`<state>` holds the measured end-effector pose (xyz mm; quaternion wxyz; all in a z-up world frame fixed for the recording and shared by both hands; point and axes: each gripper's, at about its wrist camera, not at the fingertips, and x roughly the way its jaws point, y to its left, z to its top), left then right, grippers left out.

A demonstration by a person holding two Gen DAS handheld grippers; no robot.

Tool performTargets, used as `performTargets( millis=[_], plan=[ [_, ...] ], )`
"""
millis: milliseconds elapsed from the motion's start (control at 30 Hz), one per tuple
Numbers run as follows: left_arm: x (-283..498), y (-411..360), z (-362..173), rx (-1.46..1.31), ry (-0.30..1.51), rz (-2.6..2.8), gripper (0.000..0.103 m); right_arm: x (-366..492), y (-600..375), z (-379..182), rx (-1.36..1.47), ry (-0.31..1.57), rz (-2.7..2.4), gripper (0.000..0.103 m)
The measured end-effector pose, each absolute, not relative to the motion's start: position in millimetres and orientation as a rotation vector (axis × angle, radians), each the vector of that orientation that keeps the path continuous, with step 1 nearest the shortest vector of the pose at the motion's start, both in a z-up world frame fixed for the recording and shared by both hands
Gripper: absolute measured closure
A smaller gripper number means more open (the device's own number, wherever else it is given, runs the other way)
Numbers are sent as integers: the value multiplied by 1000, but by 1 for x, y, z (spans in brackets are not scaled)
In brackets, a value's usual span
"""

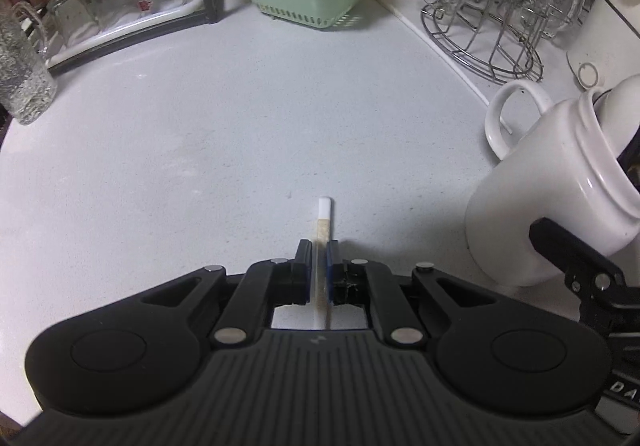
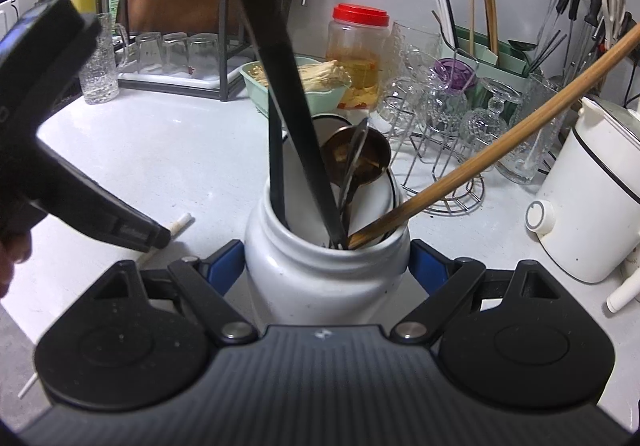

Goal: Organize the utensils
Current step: 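Lift the white chopstick with the left gripper toward the jar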

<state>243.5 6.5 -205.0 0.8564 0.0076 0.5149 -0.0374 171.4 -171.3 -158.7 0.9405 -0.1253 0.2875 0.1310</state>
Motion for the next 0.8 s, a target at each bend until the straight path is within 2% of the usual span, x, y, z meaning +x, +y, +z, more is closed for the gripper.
performTargets(
  millis=[233, 267, 333, 800],
  plan=[
    [214, 35, -192, -74, 1109, -66, 92, 172, -169, -159, -264, 583, 287, 13],
    [207, 39, -190, -93, 1115, -67, 89, 172, -169, -159, -264, 581, 288, 13],
    [193, 46, -188, -135, 1134, -97, 68, 172, -169, -160, -263, 579, 289, 13],
    [113, 49, -200, -110, 1336, -150, 68, 171, -169, -159, -261, 579, 288, 13]
  ],
)
